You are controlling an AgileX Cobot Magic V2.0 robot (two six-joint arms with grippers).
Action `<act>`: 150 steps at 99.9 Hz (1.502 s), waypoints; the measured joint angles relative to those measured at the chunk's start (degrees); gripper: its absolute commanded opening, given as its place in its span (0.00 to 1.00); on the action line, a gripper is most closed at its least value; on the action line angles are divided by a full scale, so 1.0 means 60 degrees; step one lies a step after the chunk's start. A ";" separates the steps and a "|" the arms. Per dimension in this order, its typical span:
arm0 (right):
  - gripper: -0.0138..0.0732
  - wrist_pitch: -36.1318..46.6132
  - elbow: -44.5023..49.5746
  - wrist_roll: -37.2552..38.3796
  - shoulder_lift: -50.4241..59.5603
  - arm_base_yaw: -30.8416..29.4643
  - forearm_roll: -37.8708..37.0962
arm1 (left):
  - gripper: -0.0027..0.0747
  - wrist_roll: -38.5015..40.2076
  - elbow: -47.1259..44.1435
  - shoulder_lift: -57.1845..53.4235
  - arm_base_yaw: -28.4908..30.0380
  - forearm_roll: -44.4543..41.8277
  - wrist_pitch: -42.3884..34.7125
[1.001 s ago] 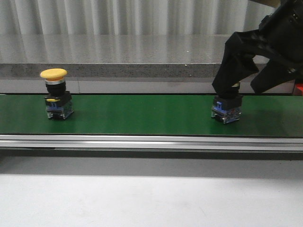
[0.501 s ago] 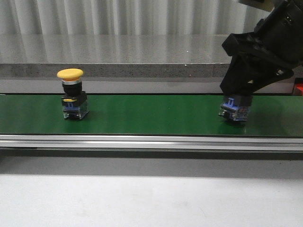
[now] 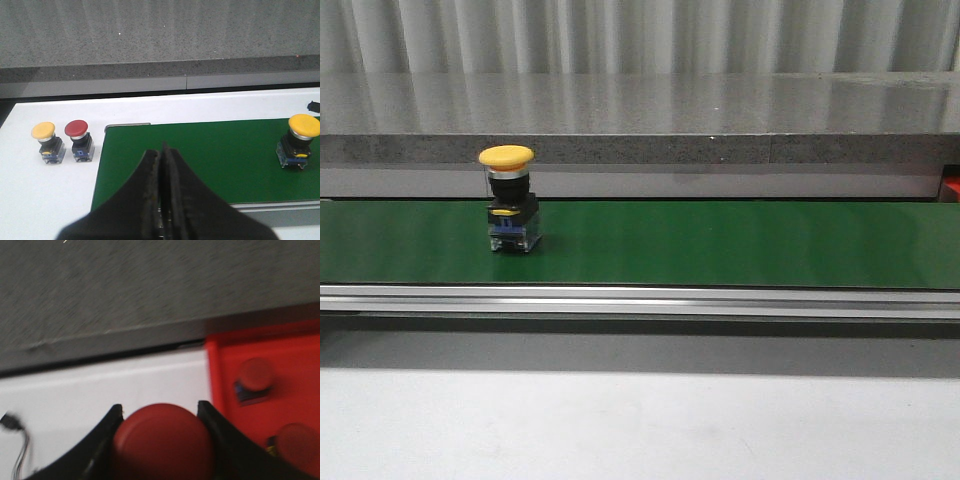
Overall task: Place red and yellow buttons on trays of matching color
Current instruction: 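Carry the red button to the red tray and lower it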
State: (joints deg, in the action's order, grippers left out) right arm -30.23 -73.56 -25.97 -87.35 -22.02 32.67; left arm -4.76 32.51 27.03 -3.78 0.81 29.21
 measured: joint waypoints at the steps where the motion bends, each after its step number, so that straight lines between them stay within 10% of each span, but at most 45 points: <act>1: 0.32 0.0071 -0.0029 0.0040 -0.0022 -0.0072 0.0000 | 0.01 0.0000 0.0000 0.0000 0.0000 0.0000 0.0000; 30: 0.32 0.0402 -0.1286 0.0184 -0.1830 -0.1734 0.0023 | 0.01 0.0000 0.0000 0.0000 0.0000 0.0000 0.0000; 116: 0.33 0.0637 -0.3840 0.0205 -0.6156 -0.1757 0.0258 | 0.01 0.0000 0.0000 0.0000 0.0000 0.0000 0.0000; 150: 0.69 0.1033 -0.3925 0.0205 -0.6632 -0.1740 0.0322 | 0.01 0.0000 0.0000 0.0000 0.0000 0.0000 0.0000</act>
State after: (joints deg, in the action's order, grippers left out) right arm -24.03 -97.11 -24.74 -127.14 -32.46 34.60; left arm -4.76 32.51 27.03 -3.78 0.81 29.21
